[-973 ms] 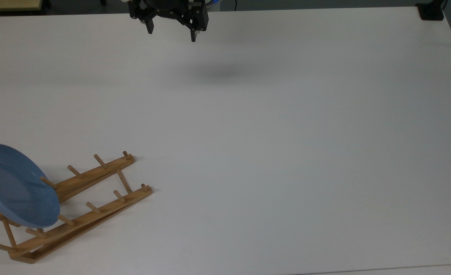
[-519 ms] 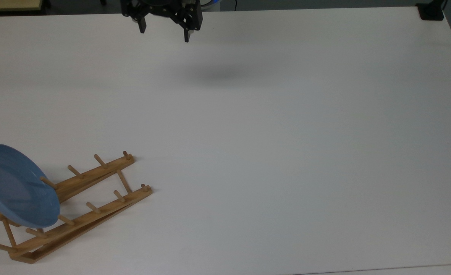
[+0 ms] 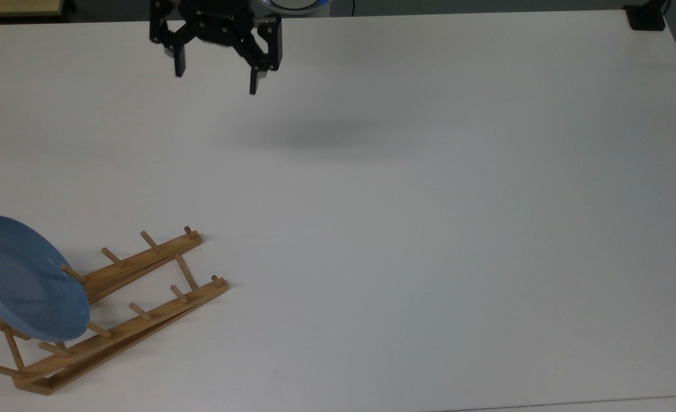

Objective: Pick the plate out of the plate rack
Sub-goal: 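Move the open gripper toward the blue plate's rim in the rack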

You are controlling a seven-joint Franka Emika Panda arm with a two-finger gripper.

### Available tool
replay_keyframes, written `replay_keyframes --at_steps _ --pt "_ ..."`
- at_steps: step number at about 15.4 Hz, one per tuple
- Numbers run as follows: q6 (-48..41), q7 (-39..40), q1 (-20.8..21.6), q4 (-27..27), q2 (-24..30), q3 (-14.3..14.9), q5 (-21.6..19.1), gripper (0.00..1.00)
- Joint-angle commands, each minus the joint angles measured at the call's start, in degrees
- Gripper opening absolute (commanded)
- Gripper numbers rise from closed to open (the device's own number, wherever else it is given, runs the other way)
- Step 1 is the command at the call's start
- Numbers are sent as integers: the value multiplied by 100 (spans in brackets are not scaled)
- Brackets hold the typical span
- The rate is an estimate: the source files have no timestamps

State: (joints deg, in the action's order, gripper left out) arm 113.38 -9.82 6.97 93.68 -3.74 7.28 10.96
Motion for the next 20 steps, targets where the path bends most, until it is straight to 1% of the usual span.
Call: replay_keyframes --at_steps 1,4,6,9,11,14,17,18,20 --pt "894 146 -28 -78 -249 37 459 97" --pt "1641 296 -282 -236 -591 81 801 91" --pt "2107 287 -354 -455 -916 116 1126 86" --pt "2670 287 -442 -833 -1435 422 1531 82" --pt "3065 287 -424 -1131 -1795 756 1759 79" --pt "3435 279 -424 -1632 -2348 1196 1787 79" --pt "3804 217 -433 -1827 -2701 1442 1761 78" --pt "3901 217 -433 -1836 -2771 1530 1752 77" --pt "3998 217 -433 -1958 -2982 1610 1752 72"
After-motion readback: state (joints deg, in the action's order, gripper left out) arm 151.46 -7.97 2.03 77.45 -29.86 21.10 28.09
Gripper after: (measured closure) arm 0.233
